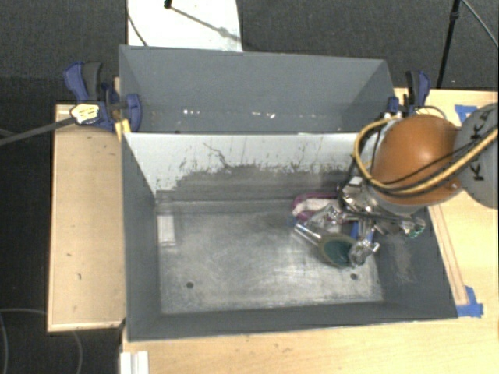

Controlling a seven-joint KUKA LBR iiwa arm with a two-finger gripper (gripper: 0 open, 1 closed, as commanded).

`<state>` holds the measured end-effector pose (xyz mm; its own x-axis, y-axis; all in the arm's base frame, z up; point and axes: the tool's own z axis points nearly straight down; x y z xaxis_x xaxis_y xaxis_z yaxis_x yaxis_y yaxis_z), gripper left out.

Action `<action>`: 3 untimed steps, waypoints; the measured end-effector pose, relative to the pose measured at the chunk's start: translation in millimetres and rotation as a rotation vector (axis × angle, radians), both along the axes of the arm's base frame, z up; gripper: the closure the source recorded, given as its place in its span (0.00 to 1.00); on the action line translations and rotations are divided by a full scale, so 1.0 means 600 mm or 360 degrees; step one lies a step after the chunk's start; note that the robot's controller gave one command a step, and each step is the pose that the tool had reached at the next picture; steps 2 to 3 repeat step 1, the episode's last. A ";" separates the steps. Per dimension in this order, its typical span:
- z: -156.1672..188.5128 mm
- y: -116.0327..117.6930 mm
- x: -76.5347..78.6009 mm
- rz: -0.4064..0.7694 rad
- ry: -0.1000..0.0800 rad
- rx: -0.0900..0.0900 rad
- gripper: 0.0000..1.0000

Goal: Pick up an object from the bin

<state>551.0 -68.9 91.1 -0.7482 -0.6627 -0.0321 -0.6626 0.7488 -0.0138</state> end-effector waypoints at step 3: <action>0.365 -0.101 -0.049 0.0791 0.0035 -0.0035 1.00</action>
Offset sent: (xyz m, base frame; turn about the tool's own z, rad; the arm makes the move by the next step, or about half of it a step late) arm -0.0310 -0.0600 0.2162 -0.5002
